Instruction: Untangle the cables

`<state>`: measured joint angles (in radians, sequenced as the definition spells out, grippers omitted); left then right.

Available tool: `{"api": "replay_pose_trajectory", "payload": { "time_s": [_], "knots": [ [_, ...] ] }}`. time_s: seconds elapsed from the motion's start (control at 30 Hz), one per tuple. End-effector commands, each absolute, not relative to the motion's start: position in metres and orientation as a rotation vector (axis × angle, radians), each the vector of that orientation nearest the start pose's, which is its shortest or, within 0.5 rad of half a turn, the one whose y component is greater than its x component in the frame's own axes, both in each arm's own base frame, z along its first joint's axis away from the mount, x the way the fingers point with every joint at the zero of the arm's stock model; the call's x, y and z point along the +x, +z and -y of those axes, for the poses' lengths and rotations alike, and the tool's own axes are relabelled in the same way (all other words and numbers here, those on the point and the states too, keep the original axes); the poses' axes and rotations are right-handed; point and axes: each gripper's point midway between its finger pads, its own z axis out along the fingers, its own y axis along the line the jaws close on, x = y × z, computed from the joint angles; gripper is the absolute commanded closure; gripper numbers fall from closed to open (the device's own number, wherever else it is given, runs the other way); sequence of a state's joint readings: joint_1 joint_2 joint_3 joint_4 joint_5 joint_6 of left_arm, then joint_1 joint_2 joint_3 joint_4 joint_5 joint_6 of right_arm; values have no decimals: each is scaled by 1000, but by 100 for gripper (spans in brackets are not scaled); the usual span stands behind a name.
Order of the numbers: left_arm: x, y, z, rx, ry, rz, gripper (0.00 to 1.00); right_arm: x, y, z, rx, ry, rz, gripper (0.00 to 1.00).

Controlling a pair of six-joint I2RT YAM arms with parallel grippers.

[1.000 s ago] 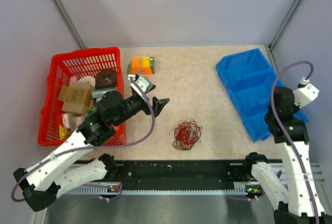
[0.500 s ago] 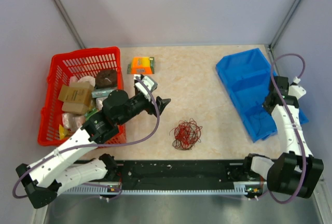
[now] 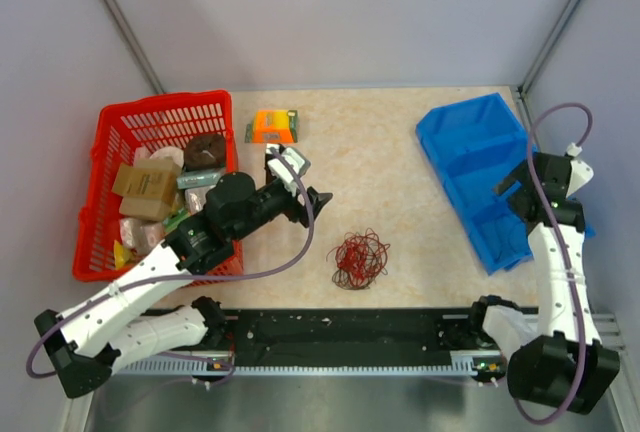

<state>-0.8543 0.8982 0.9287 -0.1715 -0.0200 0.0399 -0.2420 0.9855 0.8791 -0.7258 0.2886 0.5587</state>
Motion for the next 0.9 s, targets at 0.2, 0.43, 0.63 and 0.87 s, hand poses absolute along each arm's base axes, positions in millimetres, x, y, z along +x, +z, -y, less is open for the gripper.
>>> {"api": "replay_pose_trajectory", "payload": {
  "time_s": [0.2, 0.43, 0.63, 0.87],
  "knots": [
    [234, 306, 266, 756, -589, -1604, 21, 259, 202, -68, 351, 181, -2257, 1],
    [240, 284, 275, 804, -555, -1677, 22, 223, 160, -218, -120, 858, -2344, 20],
    [239, 265, 286, 851, -568, -1734, 23, 192, 133, -250, -274, 1029, -2324, 33],
    [228, 242, 310, 894, -691, -1822, 21, 193, 120, -252, -216, 1048, -2344, 98]
  ]
}}
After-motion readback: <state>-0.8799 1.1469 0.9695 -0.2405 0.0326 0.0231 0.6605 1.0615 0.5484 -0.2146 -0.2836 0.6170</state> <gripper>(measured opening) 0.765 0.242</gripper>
